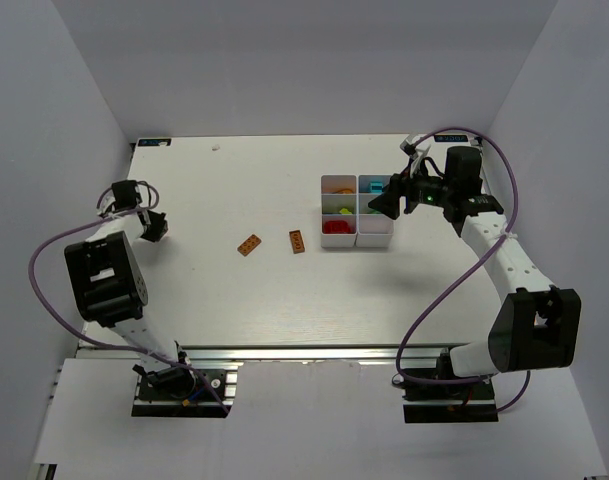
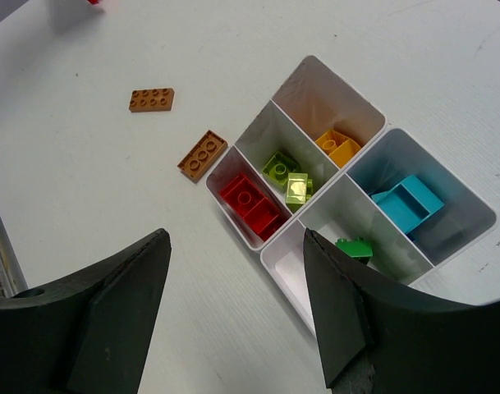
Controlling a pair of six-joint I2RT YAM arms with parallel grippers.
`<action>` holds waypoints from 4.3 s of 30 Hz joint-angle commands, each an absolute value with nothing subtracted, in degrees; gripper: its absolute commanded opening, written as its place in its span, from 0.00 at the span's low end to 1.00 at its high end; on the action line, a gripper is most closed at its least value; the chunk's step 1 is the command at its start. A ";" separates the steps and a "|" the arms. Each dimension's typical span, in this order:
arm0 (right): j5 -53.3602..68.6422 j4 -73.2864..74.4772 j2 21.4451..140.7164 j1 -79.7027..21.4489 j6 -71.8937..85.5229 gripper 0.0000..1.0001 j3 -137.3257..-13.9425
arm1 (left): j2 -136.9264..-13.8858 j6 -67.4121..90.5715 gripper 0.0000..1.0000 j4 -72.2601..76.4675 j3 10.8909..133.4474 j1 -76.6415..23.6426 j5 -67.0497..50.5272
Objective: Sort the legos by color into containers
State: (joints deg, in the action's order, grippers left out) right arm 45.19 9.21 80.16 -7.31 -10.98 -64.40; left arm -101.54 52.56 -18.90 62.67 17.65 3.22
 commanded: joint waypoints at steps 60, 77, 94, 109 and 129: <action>46.49 3.87 79.02 -7.56 -9.93 0.71 -63.02 | -104.60 40.51 0.27 -33.59 72.61 16.09 4.14; 45.18 3.78 77.43 -7.47 -8.62 0.71 -63.72 | -85.33 55.63 0.23 -18.81 64.68 -20.90 -11.51; 44.38 3.96 74.44 -7.38 -8.26 0.71 -61.44 | -104.93 60.02 0.26 -29.35 86.65 -39.63 5.79; 45.09 4.30 74.53 -7.21 -8.52 0.71 -61.79 | -115.66 67.50 0.31 -39.37 103.97 -45.09 19.16; 45.00 4.22 74.62 -7.03 -8.44 0.71 -61.52 | -118.56 68.73 0.55 -41.66 104.33 -45.79 17.84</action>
